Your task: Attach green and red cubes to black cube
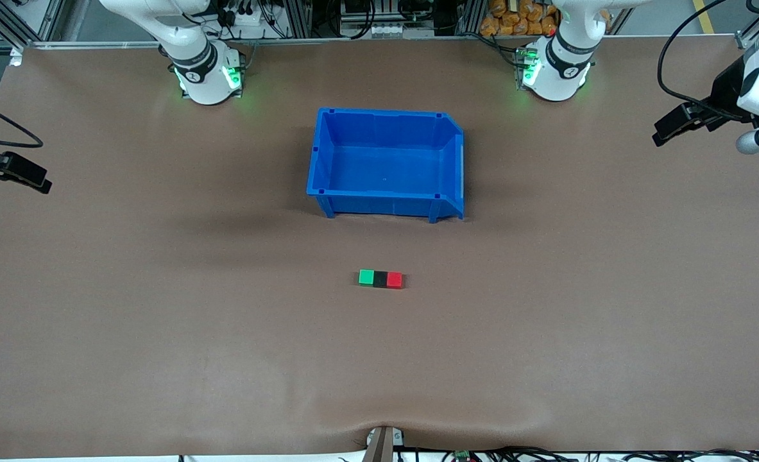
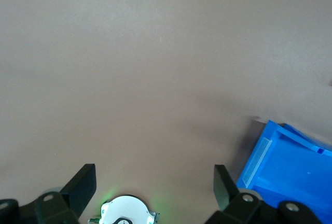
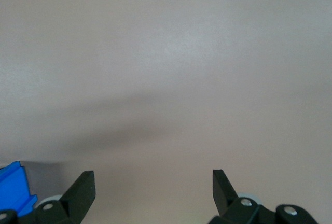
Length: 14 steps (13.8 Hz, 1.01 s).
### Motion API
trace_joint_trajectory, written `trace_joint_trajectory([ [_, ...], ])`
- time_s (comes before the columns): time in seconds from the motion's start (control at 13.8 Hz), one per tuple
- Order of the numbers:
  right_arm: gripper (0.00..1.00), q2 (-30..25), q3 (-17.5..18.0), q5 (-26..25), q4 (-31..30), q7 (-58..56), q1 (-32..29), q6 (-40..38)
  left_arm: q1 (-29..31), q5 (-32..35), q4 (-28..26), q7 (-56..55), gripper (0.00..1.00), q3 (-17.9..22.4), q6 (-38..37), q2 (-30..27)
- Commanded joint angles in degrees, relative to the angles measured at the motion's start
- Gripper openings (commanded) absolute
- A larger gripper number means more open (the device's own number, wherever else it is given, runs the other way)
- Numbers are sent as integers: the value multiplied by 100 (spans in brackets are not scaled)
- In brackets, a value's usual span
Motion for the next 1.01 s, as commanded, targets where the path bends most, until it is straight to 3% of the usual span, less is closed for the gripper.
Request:
trace_joint_trajectory([
  [0.0, 100, 81, 47, 105, 125, 63, -59, -67, 3, -78, 41, 109, 100, 67, -187, -82],
  [0.94, 100, 73, 56, 456, 161, 63, -15, -41, -15, 1, 393, 856, 100, 93, -329, 41],
])
